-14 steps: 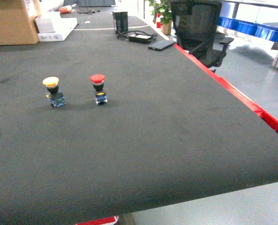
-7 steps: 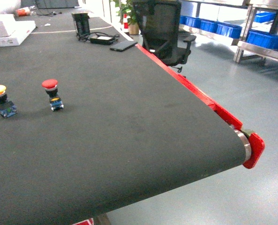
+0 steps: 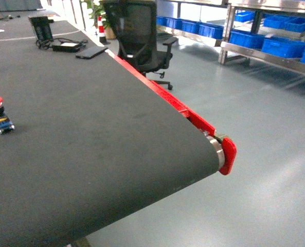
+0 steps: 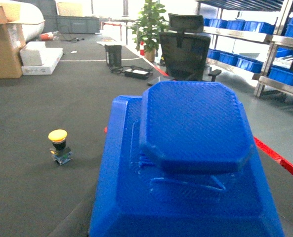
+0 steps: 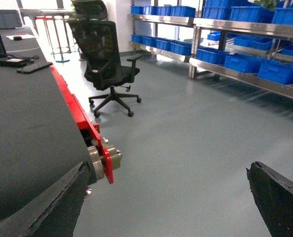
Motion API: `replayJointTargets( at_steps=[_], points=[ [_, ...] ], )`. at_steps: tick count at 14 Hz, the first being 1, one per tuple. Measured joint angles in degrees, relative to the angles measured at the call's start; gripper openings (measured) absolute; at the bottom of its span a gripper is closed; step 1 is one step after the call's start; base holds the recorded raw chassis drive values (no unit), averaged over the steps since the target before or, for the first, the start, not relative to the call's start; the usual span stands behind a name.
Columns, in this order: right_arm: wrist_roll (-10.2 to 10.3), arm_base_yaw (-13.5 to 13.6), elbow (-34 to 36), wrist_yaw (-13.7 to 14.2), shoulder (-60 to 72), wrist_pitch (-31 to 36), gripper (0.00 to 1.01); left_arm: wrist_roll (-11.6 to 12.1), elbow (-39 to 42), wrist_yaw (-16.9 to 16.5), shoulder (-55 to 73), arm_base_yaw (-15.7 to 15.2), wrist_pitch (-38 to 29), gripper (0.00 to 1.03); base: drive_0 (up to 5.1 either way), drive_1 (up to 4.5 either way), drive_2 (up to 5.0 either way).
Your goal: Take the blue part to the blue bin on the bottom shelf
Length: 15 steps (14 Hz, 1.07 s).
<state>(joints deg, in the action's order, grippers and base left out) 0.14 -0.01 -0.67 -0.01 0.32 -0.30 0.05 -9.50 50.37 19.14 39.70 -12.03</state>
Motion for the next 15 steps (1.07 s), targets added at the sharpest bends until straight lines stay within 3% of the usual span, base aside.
replayJointTargets(
  at_steps=[15],
  points=[
    [0.0, 0.0, 0.0, 0.0, 0.0, 0.0, 0.98, 0.0, 0.0, 0.0, 0.0, 0.0, 0.0, 0.44, -1.6, -1.62, -1.6]
  ],
)
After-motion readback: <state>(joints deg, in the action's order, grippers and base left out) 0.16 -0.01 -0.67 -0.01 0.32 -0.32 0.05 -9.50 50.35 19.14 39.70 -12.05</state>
